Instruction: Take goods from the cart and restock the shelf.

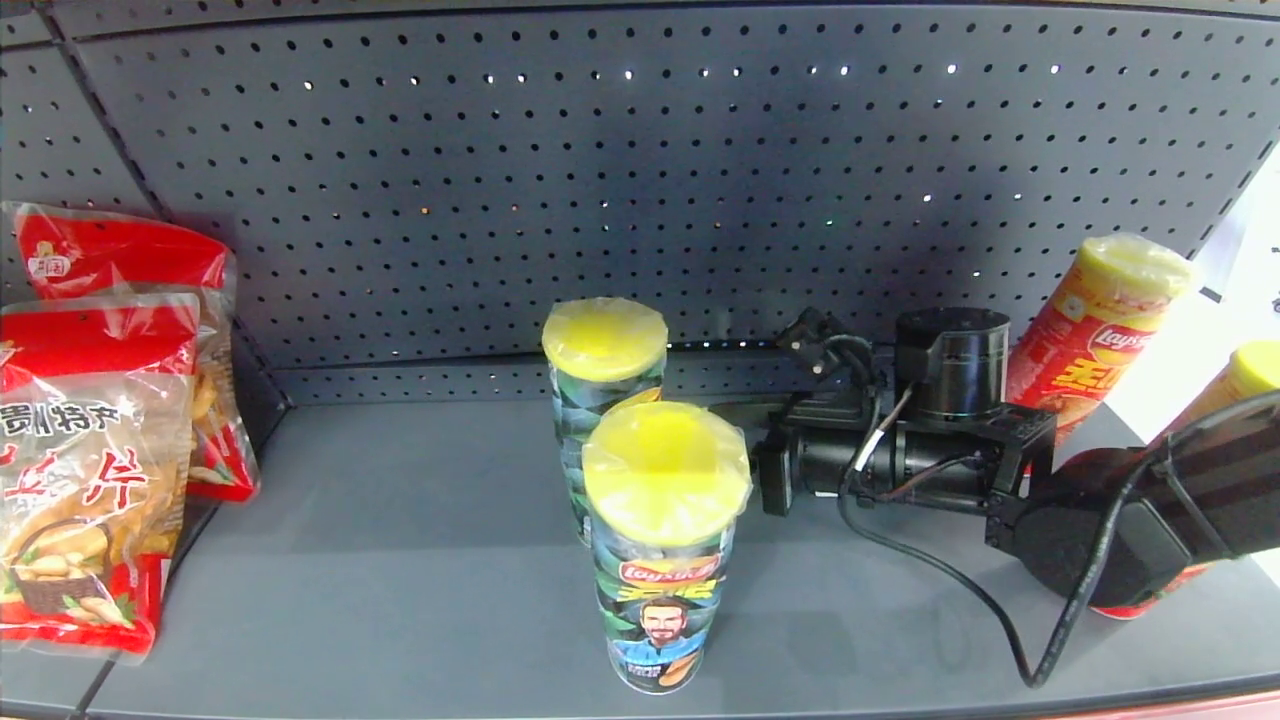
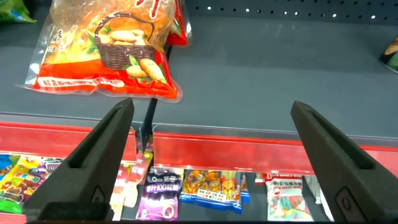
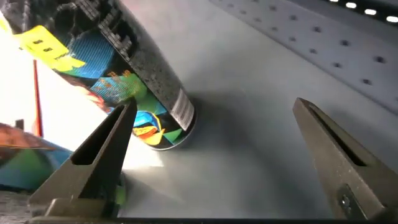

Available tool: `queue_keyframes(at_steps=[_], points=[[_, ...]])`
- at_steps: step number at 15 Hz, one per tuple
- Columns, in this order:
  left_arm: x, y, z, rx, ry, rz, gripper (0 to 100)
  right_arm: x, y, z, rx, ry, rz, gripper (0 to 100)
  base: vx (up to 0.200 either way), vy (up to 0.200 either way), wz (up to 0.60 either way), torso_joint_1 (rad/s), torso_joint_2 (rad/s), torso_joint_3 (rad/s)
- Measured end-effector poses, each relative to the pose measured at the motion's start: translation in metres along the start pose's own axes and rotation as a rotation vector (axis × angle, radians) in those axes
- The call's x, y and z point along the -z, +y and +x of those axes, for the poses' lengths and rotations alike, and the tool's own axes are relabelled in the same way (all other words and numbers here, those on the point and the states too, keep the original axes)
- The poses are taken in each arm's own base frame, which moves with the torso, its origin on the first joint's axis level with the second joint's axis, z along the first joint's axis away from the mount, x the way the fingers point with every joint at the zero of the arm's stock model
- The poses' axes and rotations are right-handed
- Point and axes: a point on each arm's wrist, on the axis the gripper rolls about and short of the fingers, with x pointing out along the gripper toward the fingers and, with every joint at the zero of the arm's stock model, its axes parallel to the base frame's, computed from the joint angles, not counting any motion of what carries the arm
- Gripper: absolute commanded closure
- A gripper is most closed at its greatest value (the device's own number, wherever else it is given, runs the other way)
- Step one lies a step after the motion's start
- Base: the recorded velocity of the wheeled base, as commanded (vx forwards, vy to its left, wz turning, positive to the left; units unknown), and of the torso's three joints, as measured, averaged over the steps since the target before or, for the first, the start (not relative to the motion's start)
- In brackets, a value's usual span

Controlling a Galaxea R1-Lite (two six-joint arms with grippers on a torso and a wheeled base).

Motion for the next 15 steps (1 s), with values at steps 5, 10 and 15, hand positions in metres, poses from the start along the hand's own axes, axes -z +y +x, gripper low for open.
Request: queue_keyframes(at_steps=[5, 10, 15], points=[[0.0, 0.0, 0.0, 0.0, 0.0, 0.0, 0, 0.002, 0.003, -0.002, -0.004, 0.006, 0.004, 0, 0.0, 0.0, 0.0, 0.0, 0.0, 0.0], [0.0, 0.0, 0.0, 0.0, 0.0, 0.0, 0, 0.004, 0.005, -0.011, 0.003, 0.012, 0.01, 0, 0.0, 0.0, 0.0, 0.0, 0.0, 0.0], [0.0, 0.0, 0.0, 0.0, 0.0, 0.0, 0, 0.003, 0.016, -0.03, -0.016, 0.01, 0.003, 0, 0.0, 0.0, 0.0, 0.0, 0.0, 0.0]])
